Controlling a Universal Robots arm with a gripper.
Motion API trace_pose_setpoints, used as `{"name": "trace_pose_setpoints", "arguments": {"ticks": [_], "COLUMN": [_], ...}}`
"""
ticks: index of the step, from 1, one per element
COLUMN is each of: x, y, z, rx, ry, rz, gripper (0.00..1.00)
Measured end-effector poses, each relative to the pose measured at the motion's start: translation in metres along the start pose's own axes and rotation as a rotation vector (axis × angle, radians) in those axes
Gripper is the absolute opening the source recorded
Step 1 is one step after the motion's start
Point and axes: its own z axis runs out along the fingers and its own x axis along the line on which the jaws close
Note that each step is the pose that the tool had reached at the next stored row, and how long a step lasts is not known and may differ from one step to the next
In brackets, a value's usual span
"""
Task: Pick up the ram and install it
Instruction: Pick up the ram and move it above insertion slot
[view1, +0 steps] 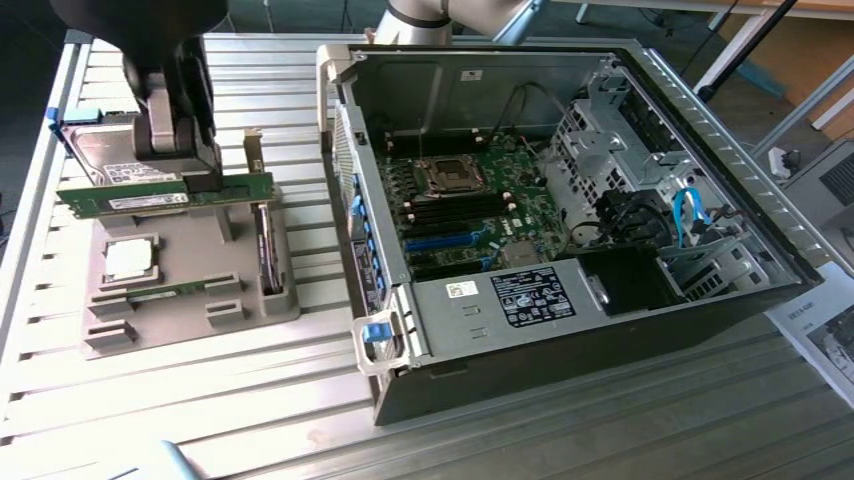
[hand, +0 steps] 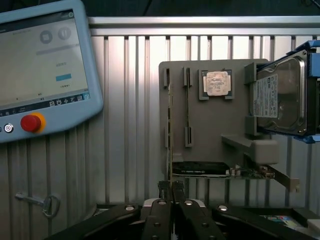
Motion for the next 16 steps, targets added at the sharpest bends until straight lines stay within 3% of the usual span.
{"name": "trace_pose_setpoints", "arguments": {"ticks": [16], "x": [0.001], "y": [-0.0333], "z": [0.0000], "rx": [-0.0002], "ry": [0.0002], "rz": [0.000], "gripper": [0.12]}}
